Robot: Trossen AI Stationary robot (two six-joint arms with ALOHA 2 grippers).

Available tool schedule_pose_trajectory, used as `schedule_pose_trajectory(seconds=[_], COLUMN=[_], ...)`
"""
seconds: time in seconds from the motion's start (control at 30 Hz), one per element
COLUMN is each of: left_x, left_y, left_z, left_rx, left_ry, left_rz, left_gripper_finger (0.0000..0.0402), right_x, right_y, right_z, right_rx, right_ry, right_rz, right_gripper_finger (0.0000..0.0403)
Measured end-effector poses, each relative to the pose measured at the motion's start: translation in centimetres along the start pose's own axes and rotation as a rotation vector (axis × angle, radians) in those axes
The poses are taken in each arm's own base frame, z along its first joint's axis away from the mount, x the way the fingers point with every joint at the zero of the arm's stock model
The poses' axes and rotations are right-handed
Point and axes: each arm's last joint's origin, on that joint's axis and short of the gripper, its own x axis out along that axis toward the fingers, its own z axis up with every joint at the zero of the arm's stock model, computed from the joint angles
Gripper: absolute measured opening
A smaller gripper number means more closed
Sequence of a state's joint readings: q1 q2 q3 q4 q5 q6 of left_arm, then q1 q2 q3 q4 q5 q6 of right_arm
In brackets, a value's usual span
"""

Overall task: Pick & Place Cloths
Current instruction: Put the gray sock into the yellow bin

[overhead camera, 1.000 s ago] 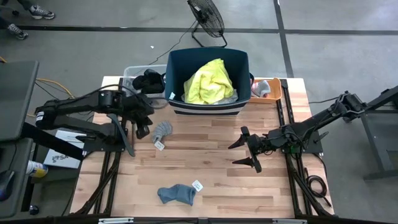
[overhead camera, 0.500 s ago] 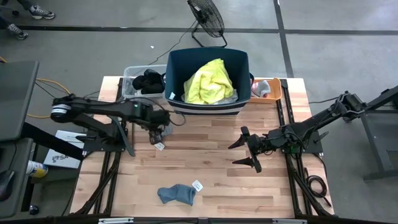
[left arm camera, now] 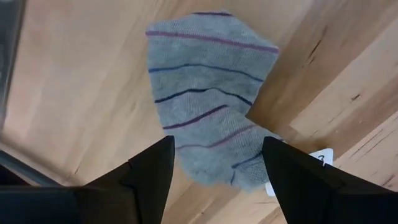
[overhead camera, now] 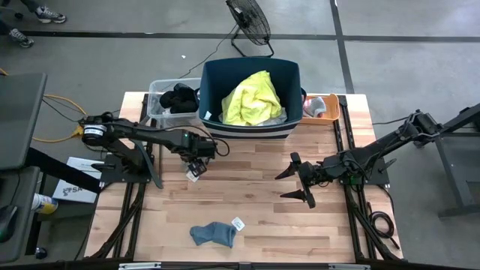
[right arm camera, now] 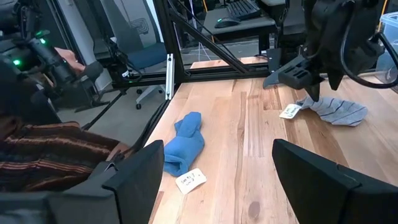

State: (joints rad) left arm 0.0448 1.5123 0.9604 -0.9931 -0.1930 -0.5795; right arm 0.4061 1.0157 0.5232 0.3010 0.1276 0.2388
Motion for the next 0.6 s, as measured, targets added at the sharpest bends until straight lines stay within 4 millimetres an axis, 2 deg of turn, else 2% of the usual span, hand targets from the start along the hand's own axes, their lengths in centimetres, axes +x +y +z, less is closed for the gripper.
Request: schedule_pose_trajectory(seconds=[0.6], left_x=[0.74], left_y=[-0.43], left_z=[0.38], left_rx=[-0.108], left_ry=[0.004], left_rz=[-0.006], left_gripper_finger=[0.0239], right_x=[0.00], right_y=[0.00], right_z=[0.01], right_rx=[0.000], right_ry=[-0.001], right_rz=[0.000], right_gripper_finger=[0.0291])
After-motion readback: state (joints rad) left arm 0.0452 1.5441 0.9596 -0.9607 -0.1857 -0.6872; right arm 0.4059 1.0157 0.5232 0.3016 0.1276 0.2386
